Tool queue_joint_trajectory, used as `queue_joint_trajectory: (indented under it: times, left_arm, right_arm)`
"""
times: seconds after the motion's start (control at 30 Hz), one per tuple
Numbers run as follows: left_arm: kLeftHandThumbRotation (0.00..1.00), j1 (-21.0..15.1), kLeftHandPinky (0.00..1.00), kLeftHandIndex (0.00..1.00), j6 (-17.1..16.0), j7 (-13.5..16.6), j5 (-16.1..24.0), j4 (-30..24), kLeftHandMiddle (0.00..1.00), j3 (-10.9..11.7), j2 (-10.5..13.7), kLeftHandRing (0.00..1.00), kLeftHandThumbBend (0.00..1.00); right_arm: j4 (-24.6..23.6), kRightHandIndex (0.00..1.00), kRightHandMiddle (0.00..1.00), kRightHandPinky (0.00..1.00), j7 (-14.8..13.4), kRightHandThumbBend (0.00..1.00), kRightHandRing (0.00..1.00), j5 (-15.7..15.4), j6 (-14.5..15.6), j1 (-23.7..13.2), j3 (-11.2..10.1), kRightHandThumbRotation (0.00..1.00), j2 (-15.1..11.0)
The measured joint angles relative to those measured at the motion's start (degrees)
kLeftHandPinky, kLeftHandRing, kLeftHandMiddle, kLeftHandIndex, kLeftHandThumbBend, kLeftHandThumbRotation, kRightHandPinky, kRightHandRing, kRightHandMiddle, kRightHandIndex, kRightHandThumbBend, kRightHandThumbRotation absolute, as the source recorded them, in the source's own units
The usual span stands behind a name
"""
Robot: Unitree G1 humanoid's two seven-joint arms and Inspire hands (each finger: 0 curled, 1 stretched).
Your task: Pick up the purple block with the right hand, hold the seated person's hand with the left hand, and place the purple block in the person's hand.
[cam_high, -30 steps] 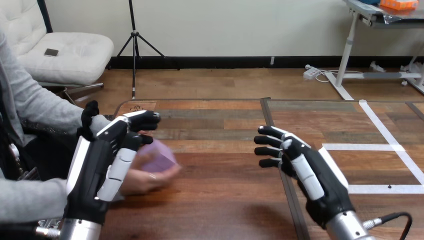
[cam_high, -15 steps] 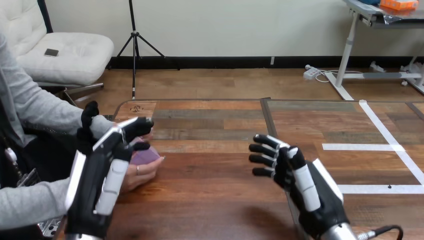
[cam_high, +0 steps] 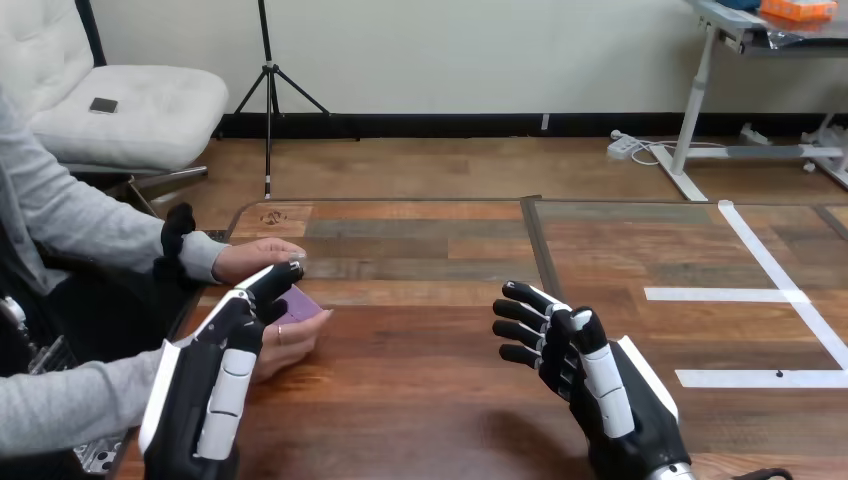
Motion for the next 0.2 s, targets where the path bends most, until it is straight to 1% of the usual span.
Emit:
queue_joint_trajectory:
  times: [0.2]
  left_arm:
    - [1.0, 0.31, 0.91, 0.82, 0.64, -0.22, -0.05, -0.41, 0.85, -0.2, -1.26, 0.86, 0.69]
  right_arm:
    - [0.03, 0.89, 0.89, 0.87, 0.2, 0.87, 0.89, 0.03, -0.43, -0.01, 0.0, 1.0, 0.58]
